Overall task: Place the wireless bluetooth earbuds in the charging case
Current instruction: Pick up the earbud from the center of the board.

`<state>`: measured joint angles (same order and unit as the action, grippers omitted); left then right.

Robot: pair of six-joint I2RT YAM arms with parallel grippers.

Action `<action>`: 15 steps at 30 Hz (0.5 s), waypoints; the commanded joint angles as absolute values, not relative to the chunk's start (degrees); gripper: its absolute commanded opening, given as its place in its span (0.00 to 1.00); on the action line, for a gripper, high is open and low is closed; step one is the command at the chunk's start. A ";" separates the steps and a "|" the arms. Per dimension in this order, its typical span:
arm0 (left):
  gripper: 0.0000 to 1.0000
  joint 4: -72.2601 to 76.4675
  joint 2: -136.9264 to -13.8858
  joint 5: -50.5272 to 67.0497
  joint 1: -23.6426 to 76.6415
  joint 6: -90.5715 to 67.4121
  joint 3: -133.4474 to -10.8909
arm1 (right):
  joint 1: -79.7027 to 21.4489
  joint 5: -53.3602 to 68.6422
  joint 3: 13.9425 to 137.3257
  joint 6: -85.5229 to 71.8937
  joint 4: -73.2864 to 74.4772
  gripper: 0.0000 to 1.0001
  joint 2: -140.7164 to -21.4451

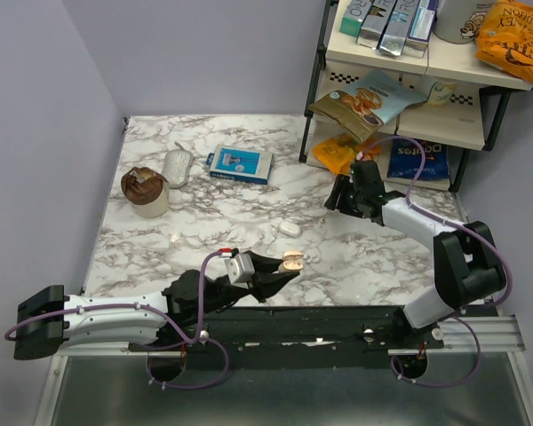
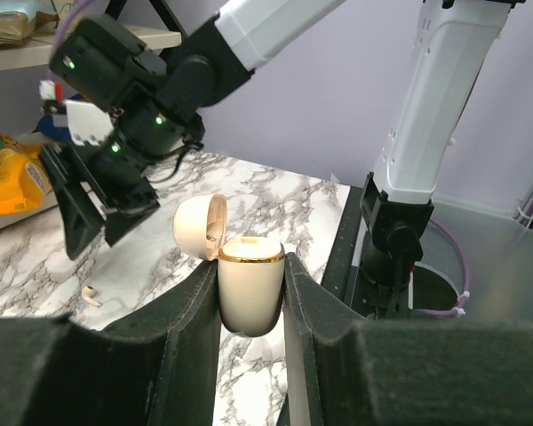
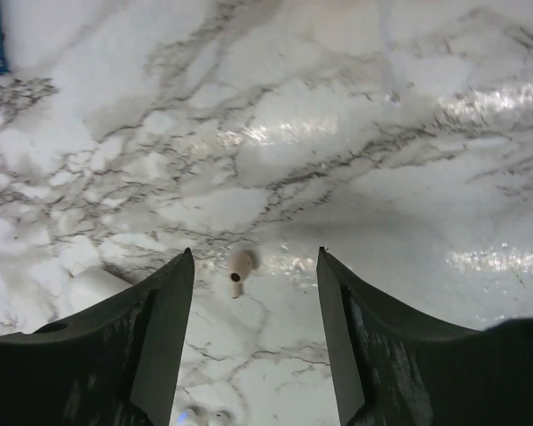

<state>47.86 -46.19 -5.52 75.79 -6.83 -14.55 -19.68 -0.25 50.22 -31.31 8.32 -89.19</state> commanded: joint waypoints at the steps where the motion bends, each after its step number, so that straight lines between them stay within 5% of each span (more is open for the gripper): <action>1: 0.00 49.31 -46.32 -6.06 76.03 -6.24 -14.77 | -21.79 2.37 57.11 -25.07 13.88 0.65 -91.22; 15: 0.00 49.31 -45.97 -5.98 76.03 -6.33 -14.15 | -26.63 0.18 61.44 -23.11 18.98 0.49 -98.08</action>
